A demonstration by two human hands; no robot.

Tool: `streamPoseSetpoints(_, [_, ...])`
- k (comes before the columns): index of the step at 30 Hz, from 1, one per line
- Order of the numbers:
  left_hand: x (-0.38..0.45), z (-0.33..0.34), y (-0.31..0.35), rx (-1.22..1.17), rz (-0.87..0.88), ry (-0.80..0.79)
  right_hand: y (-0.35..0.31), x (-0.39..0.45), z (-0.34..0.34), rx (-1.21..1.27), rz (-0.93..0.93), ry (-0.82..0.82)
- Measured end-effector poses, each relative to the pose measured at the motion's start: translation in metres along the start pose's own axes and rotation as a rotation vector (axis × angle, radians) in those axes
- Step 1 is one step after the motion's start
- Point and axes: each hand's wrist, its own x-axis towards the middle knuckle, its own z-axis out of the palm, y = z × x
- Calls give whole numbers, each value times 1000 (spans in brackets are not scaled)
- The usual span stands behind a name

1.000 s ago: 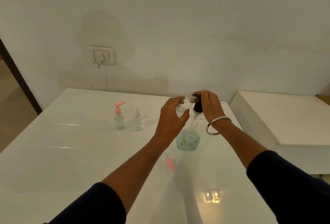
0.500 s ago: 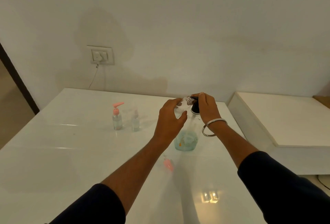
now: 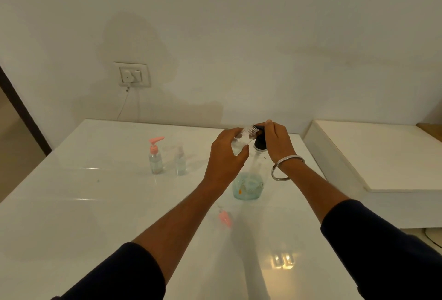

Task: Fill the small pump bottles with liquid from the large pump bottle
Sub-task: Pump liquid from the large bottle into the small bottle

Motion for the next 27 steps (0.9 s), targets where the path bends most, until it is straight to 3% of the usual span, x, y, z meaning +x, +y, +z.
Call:
streamPoseSetpoints(16, [1, -5, 8, -24, 12, 0, 0, 1, -4, 26, -35, -19])
streamPoseSetpoints(27, [2, 0, -5, 18, -19, -5, 13, 1, 9, 65, -37, 69])
